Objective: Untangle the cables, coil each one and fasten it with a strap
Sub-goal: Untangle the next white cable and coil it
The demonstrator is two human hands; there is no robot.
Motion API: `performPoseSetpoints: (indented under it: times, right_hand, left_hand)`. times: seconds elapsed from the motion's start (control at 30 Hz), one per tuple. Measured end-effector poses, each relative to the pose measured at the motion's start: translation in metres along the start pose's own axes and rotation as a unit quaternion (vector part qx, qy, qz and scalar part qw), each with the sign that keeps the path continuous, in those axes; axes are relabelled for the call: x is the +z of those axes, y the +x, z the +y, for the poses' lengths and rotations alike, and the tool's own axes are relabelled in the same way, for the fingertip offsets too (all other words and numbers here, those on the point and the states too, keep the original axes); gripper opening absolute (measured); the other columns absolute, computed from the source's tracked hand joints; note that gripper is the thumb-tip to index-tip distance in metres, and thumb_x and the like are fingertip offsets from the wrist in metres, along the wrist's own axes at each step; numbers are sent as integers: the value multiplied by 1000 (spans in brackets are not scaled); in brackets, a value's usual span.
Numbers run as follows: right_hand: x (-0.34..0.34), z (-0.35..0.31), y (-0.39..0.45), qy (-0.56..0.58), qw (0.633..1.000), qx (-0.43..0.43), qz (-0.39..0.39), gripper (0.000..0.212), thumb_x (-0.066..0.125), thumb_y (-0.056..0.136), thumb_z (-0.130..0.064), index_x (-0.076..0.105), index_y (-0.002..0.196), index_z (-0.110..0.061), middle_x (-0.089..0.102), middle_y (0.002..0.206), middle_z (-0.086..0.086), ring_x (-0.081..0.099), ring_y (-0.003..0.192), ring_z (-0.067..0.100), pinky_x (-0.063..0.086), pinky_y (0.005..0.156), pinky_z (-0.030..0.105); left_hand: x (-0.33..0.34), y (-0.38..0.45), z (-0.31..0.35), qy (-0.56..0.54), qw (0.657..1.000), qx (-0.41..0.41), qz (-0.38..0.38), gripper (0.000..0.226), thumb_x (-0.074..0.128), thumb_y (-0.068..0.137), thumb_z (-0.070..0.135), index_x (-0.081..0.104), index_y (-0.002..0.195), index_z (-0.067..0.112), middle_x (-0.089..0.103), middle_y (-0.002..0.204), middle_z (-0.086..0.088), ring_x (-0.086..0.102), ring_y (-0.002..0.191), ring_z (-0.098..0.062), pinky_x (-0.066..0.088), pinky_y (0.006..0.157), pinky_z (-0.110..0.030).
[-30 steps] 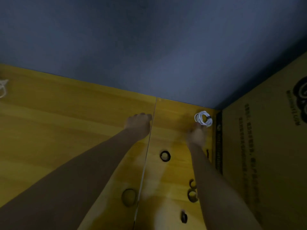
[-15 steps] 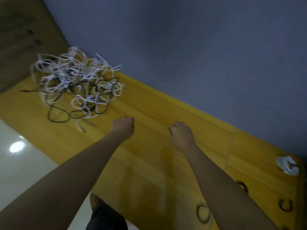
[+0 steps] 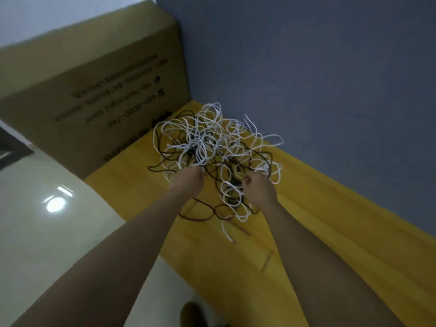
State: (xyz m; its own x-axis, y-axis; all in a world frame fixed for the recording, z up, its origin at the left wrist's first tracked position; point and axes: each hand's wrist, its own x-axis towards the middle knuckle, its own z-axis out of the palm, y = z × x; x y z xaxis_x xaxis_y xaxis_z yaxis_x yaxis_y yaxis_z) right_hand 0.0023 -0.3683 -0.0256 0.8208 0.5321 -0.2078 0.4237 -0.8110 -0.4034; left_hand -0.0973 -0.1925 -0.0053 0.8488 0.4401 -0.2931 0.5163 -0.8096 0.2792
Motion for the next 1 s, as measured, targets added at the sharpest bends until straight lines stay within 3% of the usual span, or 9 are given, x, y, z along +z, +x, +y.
performPoseSetpoints:
  times: [0.13,0.23,0.4,0.5,0.6,0.77,0.83,0.93,1.0]
  right_hand:
    - [18,-44,45,27,1000,-7,-1,25,45,101,-25,62,105,-7,64,91,13,58,72,29,43,55,36]
    - [29,-58,84,42,999,3,18,22,47,100,-23,62,105,-8,64,91,12,57,71,27,44,56,36]
    - [48,-68,165,38,998,17,49,27,49,98,-27,61,114,-10,61,113,12,57,97,30,51,78,41]
    - [53,-84,212,49,997,53,30,48,55,92,-45,55,128,-12,53,129,12,51,115,33,48,90,43]
    - [58,-99,241,62,992,110,-29,43,61,88,-48,63,109,-11,61,110,14,57,104,37,50,87,43]
    - [54,-99,244,72,983,156,-66,20,54,96,-23,66,95,-6,64,92,16,61,87,35,50,74,38]
    - [52,-92,239,91,984,147,-44,20,52,96,-18,66,98,-4,66,96,18,62,89,35,50,75,38]
    - [49,-98,237,156,978,108,85,22,56,95,-25,64,107,-7,65,103,12,62,89,27,41,67,27]
    - [45,-114,248,182,967,98,146,41,59,93,-34,55,126,-10,56,123,10,59,103,27,44,78,29]
  left_hand:
    - [-14,43,-42,-24,1000,-6,-6,22,36,103,18,45,82,16,48,73,-9,37,55,-21,28,50,-32]
    - [-26,77,-62,-27,1000,10,-8,19,37,104,20,51,92,13,49,71,-8,40,55,-23,28,50,-32]
    - [-52,148,-90,-2,1000,31,3,20,36,103,21,52,95,13,52,76,-6,50,62,-24,40,53,-33]
    - [-70,188,-102,6,999,43,2,23,35,104,23,52,98,9,47,72,-4,43,57,-21,31,48,-30]
    - [-84,220,-111,5,998,58,3,25,34,104,25,55,105,10,54,77,-6,42,56,-19,25,45,-29]
    - [-90,248,-115,-10,995,99,-19,24,36,104,22,54,112,8,53,85,-10,37,54,-19,27,50,-33]
    - [-89,258,-115,-27,991,125,-29,25,36,104,22,54,115,8,56,96,-12,41,57,-20,32,54,-37]
    - [-88,274,-113,-57,984,156,-59,25,36,104,23,55,112,8,56,102,-13,52,71,-27,45,64,-45]
    - [-88,283,-114,-56,980,177,-75,25,36,104,24,54,110,8,52,96,-10,47,66,-23,40,62,-40]
